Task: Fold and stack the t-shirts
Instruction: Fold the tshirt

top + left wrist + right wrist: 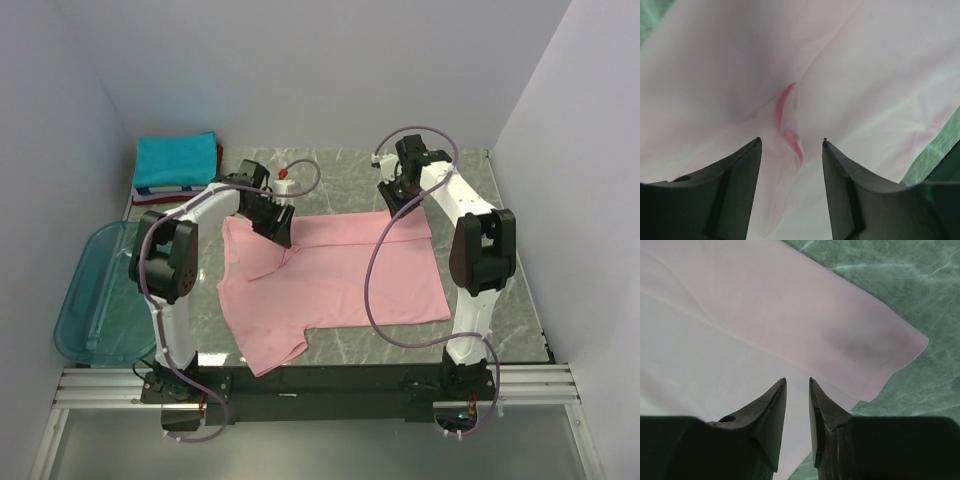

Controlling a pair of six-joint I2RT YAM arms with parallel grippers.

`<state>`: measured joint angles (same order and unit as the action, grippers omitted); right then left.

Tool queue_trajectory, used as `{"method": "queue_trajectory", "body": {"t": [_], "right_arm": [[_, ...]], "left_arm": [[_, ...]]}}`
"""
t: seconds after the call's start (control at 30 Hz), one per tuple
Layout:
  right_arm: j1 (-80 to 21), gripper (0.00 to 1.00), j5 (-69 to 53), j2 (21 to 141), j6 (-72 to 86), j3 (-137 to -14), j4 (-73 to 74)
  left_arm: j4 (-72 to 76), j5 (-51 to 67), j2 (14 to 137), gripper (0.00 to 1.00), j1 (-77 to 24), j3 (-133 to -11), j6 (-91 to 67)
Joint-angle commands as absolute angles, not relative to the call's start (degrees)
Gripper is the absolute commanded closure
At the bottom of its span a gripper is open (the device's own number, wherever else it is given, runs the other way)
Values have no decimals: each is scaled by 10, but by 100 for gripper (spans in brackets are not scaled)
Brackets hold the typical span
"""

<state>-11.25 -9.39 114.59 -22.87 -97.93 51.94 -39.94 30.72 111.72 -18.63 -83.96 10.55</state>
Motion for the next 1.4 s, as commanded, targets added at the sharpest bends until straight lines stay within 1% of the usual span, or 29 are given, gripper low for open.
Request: {"method": "queue_trajectory", "body": {"t": [0.0,0.1,0.13,0.2,0.23,0.27,0.4,0.47,0.5,0.53,0.63,0.73,0.9,1.1,1.23,1.37], "right_arm": [[-108,68,-81,1127,-240,-973,509],[-106,68,-79,1131,-241,-974,509],[-107,68,-78,1133,-241,-975,509],[-106,68,-80,1137,-240,-978,510],[-106,69,-81,1139,-239,-980,511],[-106,68,-83,1141,-239,-983,512],[-106,70,-84,1146,-243,-986,512],[-106,71,-85,1148,-245,-987,513],[-106,73,-86,1152,-248,-987,512],[-105,75,-87,1156,-249,-989,512],[-106,80,-72,1168,-250,-987,493],[-106,85,-55,1187,-254,-985,476],[-106,89,-5,1223,-261,-976,440],[-106,90,88,1265,-262,-989,407],[-106,90,134,1293,-265,-1018,389],[-105,90,138,1319,-265,-1054,367]], "left_arm": [[-384,360,1135,43,-201,-860,79],[-388,354,1143,47,-234,-848,83],[-391,355,1150,51,-242,-845,90],[-404,360,1152,55,-263,-833,96],[-408,363,1144,59,-274,-825,105],[-413,363,1137,61,-279,-820,110],[-421,352,1073,61,-280,-793,137],[-413,343,1034,60,-254,-780,132],[-411,343,1025,60,-237,-780,127],[-410,344,1020,60,-200,-787,121],[-396,336,1032,64,-124,-800,107],[-386,315,1063,68,-85,-818,89],[-371,290,1108,71,-57,-831,69],[-338,233,1167,75,-33,-838,33],[-347,211,1215,75,-17,-885,22],[-366,238,1253,74,-14,-936,21]]}}
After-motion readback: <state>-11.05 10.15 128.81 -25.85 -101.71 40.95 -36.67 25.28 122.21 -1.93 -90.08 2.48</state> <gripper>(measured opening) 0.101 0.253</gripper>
